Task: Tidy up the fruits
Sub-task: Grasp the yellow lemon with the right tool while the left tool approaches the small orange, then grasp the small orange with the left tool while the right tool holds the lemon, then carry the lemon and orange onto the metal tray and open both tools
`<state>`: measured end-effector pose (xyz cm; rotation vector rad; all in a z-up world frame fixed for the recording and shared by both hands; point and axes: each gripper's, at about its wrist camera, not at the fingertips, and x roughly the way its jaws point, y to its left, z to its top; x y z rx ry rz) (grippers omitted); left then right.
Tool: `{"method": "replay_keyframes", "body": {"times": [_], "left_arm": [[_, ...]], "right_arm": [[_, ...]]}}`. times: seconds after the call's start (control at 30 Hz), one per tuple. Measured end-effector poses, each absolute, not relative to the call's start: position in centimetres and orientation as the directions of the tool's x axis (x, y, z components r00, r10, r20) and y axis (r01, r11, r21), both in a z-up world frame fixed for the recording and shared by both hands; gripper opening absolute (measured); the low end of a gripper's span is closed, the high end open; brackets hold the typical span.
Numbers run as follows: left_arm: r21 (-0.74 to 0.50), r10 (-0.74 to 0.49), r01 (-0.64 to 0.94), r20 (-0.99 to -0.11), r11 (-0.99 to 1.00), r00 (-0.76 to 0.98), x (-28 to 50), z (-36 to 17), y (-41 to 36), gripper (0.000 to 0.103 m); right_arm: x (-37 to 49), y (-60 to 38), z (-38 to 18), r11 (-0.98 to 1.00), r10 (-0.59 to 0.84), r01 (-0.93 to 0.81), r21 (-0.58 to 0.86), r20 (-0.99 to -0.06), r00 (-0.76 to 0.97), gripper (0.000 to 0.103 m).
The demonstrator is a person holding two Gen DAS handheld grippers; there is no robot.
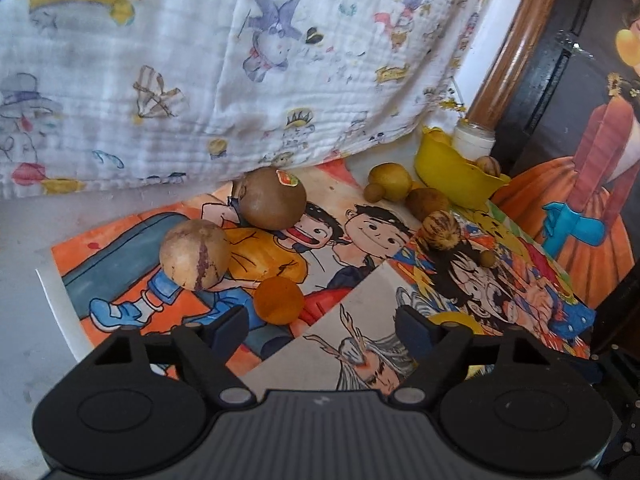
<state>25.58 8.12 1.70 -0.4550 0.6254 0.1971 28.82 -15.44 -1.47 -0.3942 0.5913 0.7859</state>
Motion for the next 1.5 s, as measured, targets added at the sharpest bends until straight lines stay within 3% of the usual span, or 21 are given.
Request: {"method": "replay_keyframes", "body": {"times": [0.17, 0.4, 0.67, 0.87, 1.0, 1.07, 1.2, 1.5], "left_arm": [[-0.342, 0.048, -0.331, -0.629, 0.88, 0.776, 26.7, 1.0, 8.1, 0.067], [-0.309, 0.09, -0.365, -0.642, 0.878, 0.761, 27.5, 0.7, 7.9, 0.064], [-0.286, 0.141, -0.419, -0.658, 0.861, 0.739, 28.0, 0.1, 8.1, 0.045], [-0.293, 0.14, -0.427, -0.664, 0.855, 0.735, 28.2, 0.1, 8.3, 0.045], [-0.289, 0.145, -0.432, -0.667, 0.854, 0.731, 28.5, 0.2, 8.4, 0.043], [-0.281, 0.153, -0.438, -0.669, 0.854, 0.728, 28.5, 0.1, 8.4, 0.035], [-0.288, 0.147, -0.434, -0.666, 0.854, 0.731, 28.3, 0.2, 8.5, 0.033], [-0.282, 0.131, -0.405, -0.659, 0.87, 0.74, 27.3, 1.0, 6.6, 0.032]], "right_arm": [[30.3, -14.2, -2.2, 0.631, 0.54, -0.77, -0.098, -0.656, 0.527, 0.073], [31.7, -13.0, -3.3, 0.624, 0.551, -0.778, -0.071, -0.666, 0.502, 0.073], [32.3, -12.4, -4.3, 0.617, 0.567, -0.785, -0.046, -0.666, 0.485, 0.074], [32.8, -12.2, -4.6, 0.622, 0.581, -0.783, -0.019, -0.659, 0.477, 0.076], [33.1, -12.4, -4.9, 0.635, 0.588, -0.772, 0.009, -0.654, 0.476, 0.072], [33.4, -12.5, -5.0, 0.643, 0.595, -0.765, 0.041, -0.656, 0.465, 0.072], [34.0, -13.2, -5.2, 0.658, 0.616, -0.745, 0.109, -0.647, 0.45, 0.064], [33.6, -15.4, -4.5, 0.666, 0.651, -0.724, 0.181, -0.615, 0.445, 0.063]]}}
